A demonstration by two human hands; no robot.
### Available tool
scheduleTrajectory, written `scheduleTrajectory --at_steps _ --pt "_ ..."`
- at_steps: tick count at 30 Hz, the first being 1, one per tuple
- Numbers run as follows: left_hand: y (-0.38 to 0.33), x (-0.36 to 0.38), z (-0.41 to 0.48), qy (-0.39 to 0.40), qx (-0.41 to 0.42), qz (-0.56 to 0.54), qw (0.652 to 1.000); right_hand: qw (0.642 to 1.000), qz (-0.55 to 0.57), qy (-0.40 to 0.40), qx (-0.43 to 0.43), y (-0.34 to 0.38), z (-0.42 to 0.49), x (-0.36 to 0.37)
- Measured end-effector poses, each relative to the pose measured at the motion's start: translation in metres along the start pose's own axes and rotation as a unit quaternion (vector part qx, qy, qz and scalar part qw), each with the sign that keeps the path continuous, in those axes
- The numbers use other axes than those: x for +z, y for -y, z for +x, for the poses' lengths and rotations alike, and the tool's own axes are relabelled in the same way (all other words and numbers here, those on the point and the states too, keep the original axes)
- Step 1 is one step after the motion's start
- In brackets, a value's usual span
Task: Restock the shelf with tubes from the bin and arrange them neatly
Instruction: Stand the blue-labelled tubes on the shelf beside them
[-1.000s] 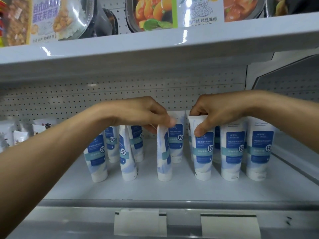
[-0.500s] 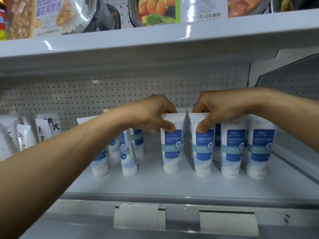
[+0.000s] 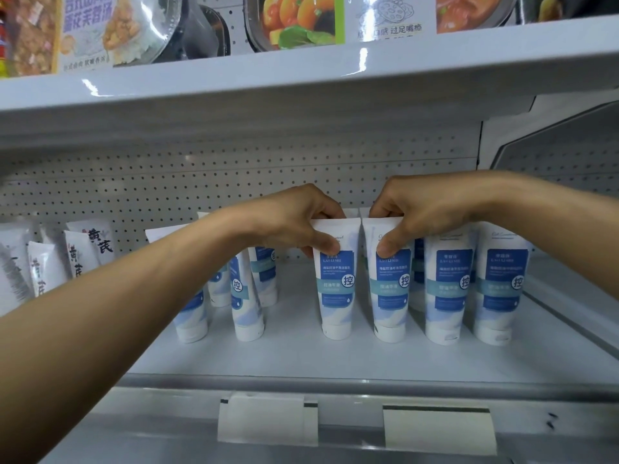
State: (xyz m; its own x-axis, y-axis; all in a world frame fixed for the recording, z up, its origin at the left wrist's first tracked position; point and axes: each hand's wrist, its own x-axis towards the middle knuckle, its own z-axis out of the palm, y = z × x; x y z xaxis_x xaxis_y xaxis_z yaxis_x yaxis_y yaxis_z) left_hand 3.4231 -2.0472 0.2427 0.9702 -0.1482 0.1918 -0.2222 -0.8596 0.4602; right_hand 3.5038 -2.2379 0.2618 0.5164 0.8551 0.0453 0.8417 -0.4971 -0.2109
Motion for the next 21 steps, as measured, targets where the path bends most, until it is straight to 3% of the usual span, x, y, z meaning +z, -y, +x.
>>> scheduleTrajectory --at_steps 16,21 --pt "-0.004 -0.001 -0.002 -0.008 -0.013 0.04 0.999 1.0 -0.003 0.008 0.004 -0.001 -0.002 -0.004" --pt "-0.004 -0.032 -0.017 -0.108 0.009 0.069 0.992 0.995 0.001 -0.095 -0.025 0.005 0.004 -0.014"
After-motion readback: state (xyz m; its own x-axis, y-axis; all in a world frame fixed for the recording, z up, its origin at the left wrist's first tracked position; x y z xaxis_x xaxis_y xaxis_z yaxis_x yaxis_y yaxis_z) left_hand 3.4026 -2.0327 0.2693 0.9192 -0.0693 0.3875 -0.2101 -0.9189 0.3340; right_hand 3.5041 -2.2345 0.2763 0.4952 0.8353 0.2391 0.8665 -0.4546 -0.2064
